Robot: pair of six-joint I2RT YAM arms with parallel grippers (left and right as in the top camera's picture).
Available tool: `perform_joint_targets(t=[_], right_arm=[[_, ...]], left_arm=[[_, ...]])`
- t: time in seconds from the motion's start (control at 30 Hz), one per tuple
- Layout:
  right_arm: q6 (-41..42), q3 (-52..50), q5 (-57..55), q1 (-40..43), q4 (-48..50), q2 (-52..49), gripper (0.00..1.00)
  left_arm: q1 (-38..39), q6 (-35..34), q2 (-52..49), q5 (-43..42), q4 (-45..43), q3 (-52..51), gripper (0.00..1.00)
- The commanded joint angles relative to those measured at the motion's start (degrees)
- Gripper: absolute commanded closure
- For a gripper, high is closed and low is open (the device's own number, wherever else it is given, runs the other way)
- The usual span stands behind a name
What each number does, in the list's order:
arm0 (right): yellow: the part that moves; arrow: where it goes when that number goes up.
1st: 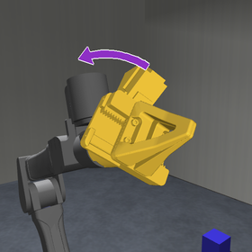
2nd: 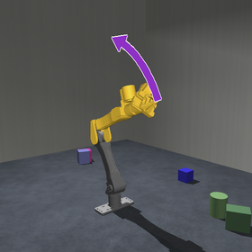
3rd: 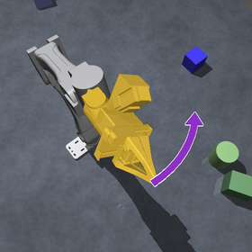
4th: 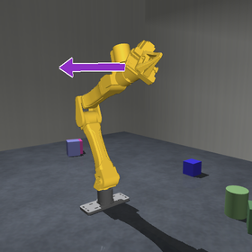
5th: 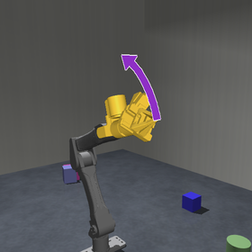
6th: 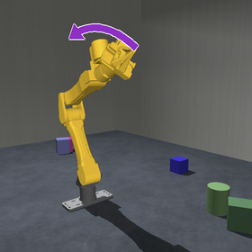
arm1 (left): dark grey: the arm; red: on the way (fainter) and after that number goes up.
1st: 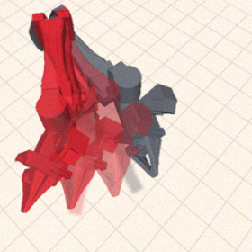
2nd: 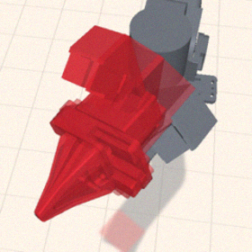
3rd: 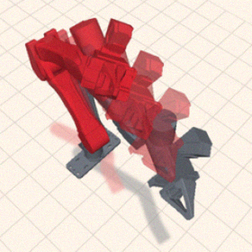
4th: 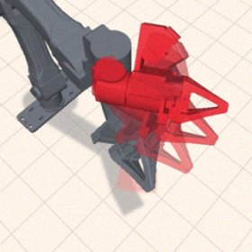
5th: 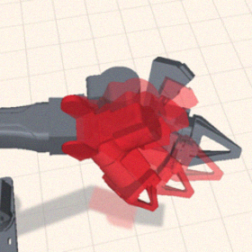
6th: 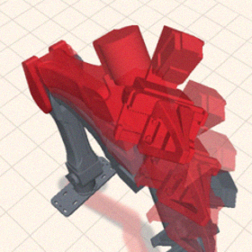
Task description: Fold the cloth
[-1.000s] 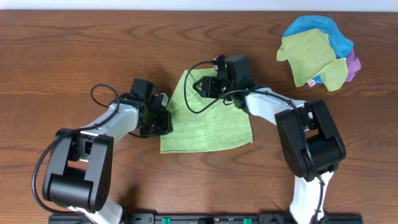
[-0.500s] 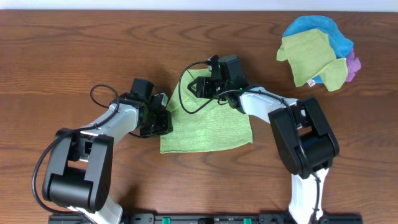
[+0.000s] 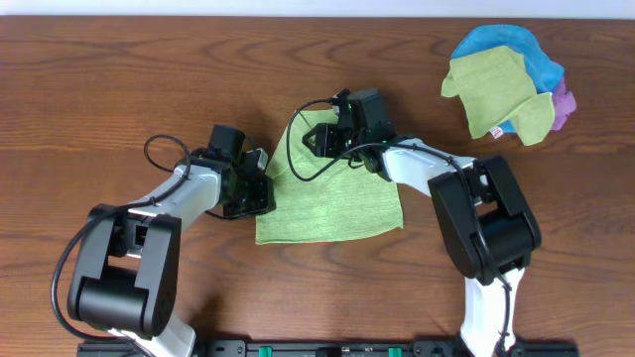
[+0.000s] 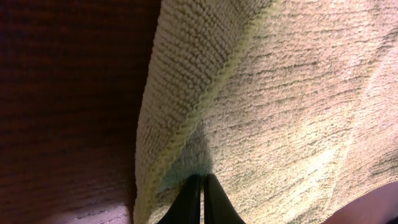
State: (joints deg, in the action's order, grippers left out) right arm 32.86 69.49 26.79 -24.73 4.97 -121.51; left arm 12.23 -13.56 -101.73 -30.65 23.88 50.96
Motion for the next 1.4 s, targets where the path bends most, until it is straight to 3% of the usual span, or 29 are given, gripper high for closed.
perform_joint_targets(t=[0.0,0.27,0.5,0.73,1.37], right_arm=[[-0.1,1.0,-0.9,-0.6,-0.3,-0.7,0.56],[-0.1,1.0,-1.4,-2.6,-0.2,-1.6,0.57],[-0.1,1.0,-1.3,-2.7,1.6,-1.9,0.73],[-0.1,1.2,-3.1,-2.3,1.5,-1.9,0.56],[-2.6,2.1,-7.8,-1.4,-0.6,-1.9,0.55]], left_arm=[[0.2,-0.4,-1.1,1.0,-0.2,-0.7,0.94],[0.2,-0.4,-1.1,0.8,-0.2,-0.7,0.94],[0.2,-0.4,-1.1,0.6,-0.2,-0.7,0.94],[0.2,-0.4,-1.1,0.6,-0.2,-0.7,0.94],[0.2,-0.4,-1.1,0.6,-0.2,-0.7,0.94]])
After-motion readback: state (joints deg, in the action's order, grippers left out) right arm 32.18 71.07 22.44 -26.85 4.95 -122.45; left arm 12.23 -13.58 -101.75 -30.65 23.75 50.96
